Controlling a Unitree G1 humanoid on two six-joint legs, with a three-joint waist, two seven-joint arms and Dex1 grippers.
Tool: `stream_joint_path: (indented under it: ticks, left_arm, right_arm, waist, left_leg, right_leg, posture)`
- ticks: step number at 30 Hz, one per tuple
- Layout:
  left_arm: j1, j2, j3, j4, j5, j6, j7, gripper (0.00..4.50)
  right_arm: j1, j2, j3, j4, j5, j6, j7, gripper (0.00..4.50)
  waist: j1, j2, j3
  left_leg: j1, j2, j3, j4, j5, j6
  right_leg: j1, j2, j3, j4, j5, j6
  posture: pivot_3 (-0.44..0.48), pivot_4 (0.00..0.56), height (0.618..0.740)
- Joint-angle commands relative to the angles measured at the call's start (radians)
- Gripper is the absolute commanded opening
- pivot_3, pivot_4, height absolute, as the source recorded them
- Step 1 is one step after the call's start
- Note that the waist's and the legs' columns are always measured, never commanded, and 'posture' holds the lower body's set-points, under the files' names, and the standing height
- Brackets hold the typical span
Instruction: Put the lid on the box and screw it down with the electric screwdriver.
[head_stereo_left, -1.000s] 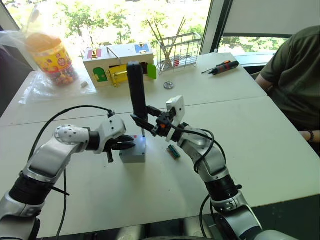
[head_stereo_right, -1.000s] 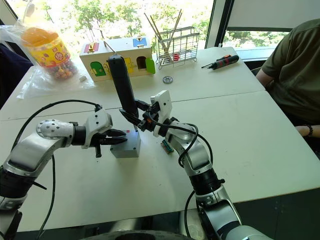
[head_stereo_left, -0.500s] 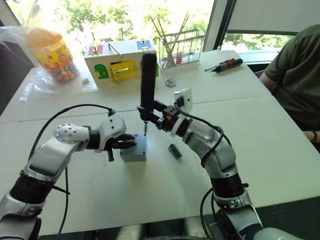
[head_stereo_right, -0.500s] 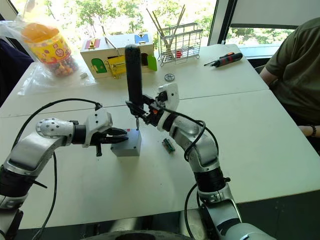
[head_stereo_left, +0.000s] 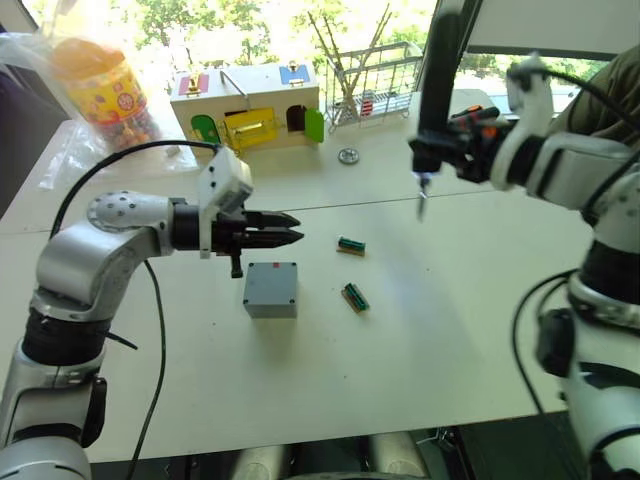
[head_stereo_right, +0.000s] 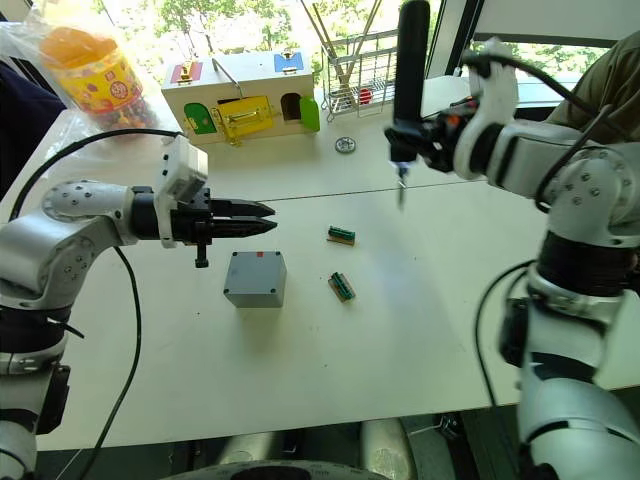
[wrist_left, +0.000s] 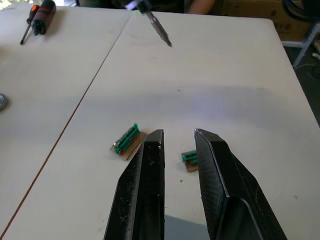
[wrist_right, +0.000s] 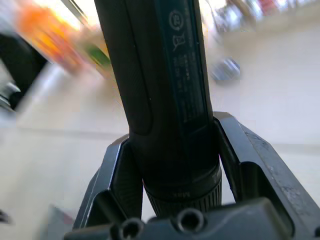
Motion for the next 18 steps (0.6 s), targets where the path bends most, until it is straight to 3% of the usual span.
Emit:
stream_joint_path:
  ticks: [1,5,10,18]
  left_arm:
    - [0.032,0.007,-0.086,-0.039,0.072,-0.073,-0.016,0.94]
    - [0.049,-0.002,-0.142,-0.016,0.142,-0.136,-0.006,0.94]
    - [0.067,-0.028,-0.163,-0.021,0.176,-0.167,0.012,0.94]
    - [0.097,-0.058,-0.145,-0.037,0.182,-0.161,0.059,0.94]
  right_arm:
    - [0.032,-0.099,0.074,0.086,0.003,0.056,0.135,1.8]
    - [0.038,-0.175,0.195,0.203,-0.042,0.046,0.244,1.8]
    - [-0.038,-0.184,0.352,0.37,-0.123,0.002,0.371,1.8]
    - [-0.136,-0.124,0.537,0.558,-0.28,-0.083,0.493,1.8]
  waist:
    - [-0.008,0.001,0.004]
    - [-0.024,0.004,0.011]
    - [-0.026,0.003,0.012]
    - [-0.016,0.001,0.013]
  left_leg:
    - [0.0,0.0,0.002,0.0,0.0,0.0]
    - [0.0,0.001,0.004,0.0,0.0,0.0]
    - [0.0,0.001,0.005,0.001,0.001,-0.001]
    - [-0.001,0.0,0.005,0.002,0.002,-0.003]
  right_leg:
    - [0.0,0.0,0.001,0.0,0.0,0.0]
    - [-0.002,0.0,0.002,0.002,0.0,0.0]
    - [-0.002,0.0,0.002,0.001,0.0,0.0]
    - [-0.002,0.0,0.002,0.001,0.0,0.001]
  posture:
    - [0.0,0.15,0.74]
    - [0.0,0.15,0.74]
    - [0.0,0.15,0.74]
    - [0.0,0.15,0.74]
